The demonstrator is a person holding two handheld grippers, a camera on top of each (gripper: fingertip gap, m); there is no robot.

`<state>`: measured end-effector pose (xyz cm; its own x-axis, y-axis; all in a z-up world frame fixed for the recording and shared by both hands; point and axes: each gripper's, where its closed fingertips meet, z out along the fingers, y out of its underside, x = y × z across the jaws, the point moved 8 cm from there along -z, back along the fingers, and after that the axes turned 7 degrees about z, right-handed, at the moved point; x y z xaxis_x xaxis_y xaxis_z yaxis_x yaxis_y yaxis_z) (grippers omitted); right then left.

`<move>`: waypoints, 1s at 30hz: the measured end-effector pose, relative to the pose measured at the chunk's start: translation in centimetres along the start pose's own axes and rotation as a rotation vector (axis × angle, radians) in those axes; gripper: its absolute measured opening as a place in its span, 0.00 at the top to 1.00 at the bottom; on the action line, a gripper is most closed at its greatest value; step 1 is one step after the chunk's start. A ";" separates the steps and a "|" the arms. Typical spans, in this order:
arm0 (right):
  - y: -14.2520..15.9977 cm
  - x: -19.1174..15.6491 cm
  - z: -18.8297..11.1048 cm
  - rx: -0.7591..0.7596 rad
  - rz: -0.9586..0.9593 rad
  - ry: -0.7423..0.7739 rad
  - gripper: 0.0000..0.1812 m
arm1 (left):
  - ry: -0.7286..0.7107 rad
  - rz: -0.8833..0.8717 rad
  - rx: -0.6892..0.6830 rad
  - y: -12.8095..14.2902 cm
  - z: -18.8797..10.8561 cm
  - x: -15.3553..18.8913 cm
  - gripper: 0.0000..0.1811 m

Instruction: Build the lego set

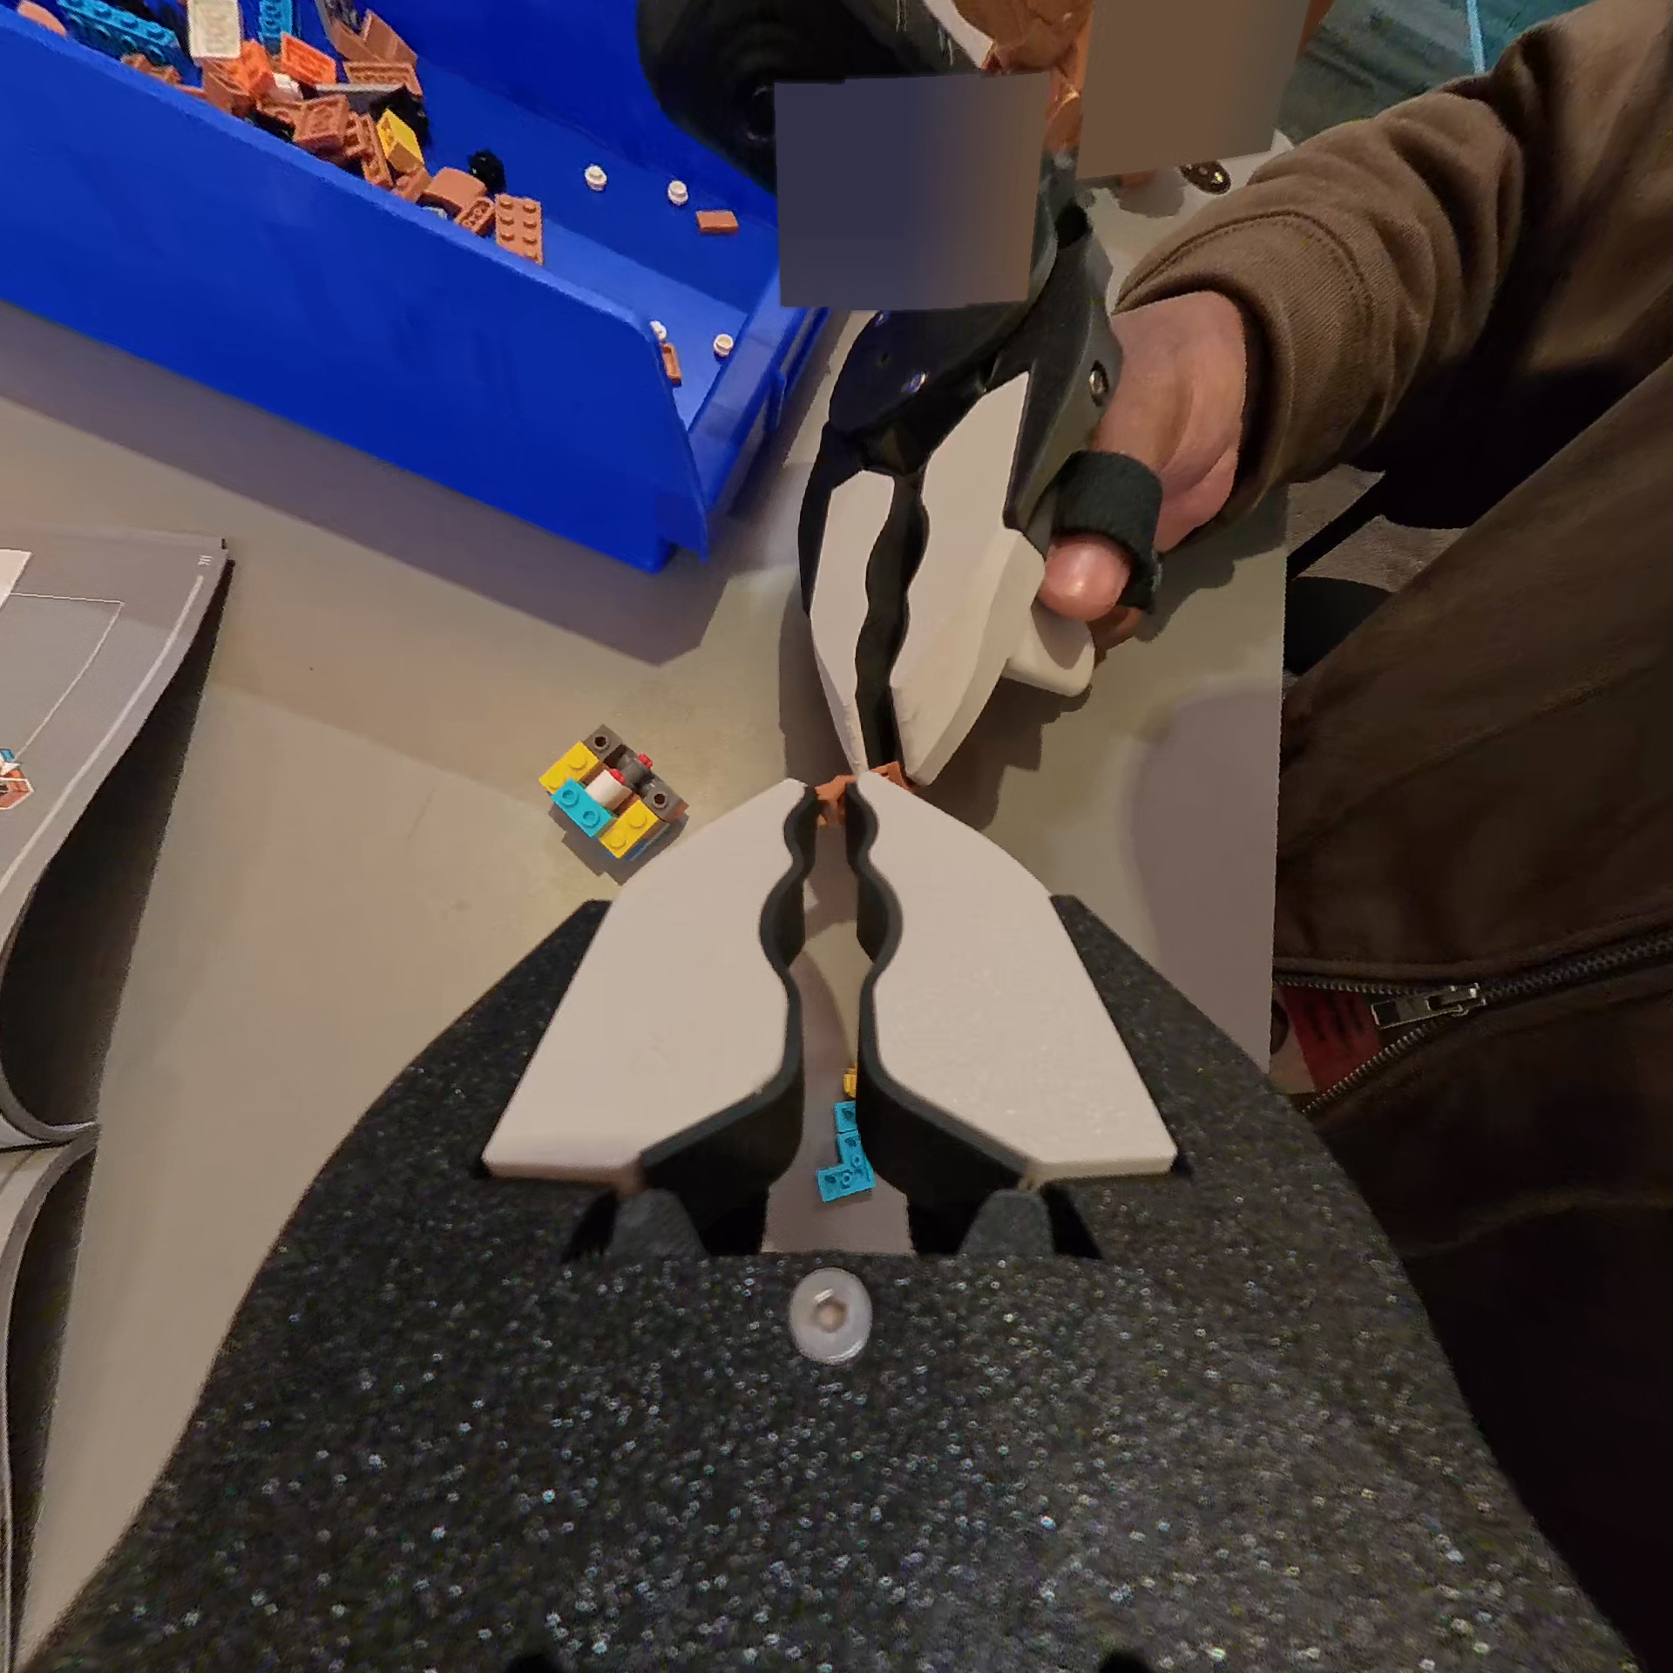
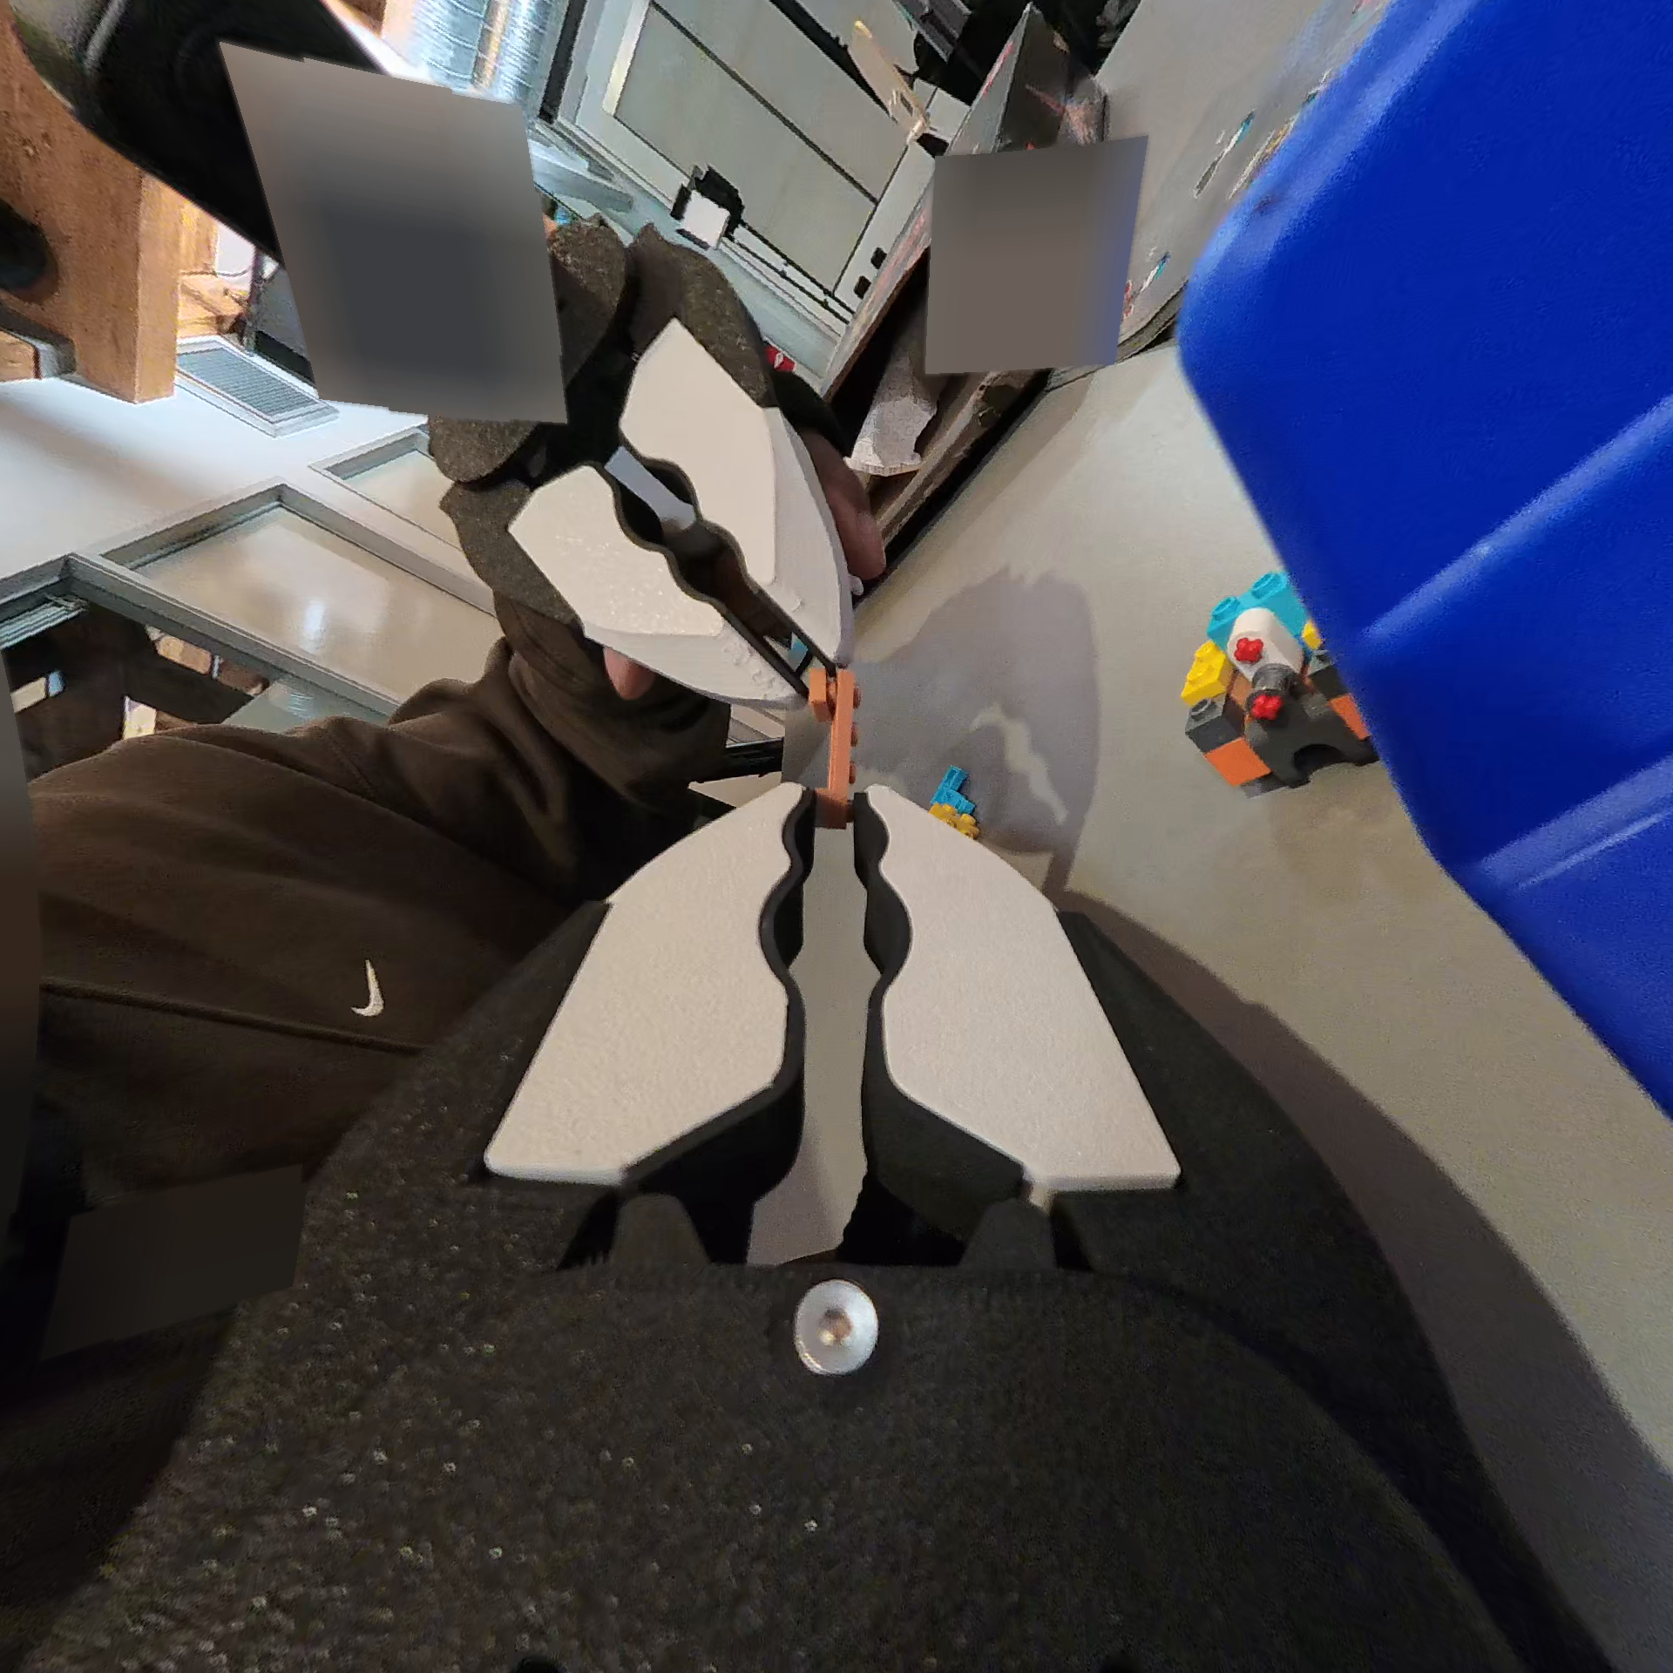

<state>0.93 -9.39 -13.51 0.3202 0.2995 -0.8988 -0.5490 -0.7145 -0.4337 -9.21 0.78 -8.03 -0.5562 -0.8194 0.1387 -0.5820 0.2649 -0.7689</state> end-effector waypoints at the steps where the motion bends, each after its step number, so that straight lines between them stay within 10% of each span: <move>1: 0.0 0.0 0.0 0.000 0.001 -0.001 0.96 | -0.004 0.004 -0.001 0.0 0.0 0.0 0.97; 30: 0.2 -0.1 0.2 -0.026 -0.007 -0.009 0.96 | 0.132 0.046 -0.103 -0.3 0.2 -0.6 0.94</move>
<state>0.61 -9.41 -13.53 0.3167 0.3097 -0.8965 -0.5265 -0.7288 -0.4378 -8.57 1.09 -7.97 -0.6523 -0.7336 0.1909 -0.6084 0.3565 -0.7090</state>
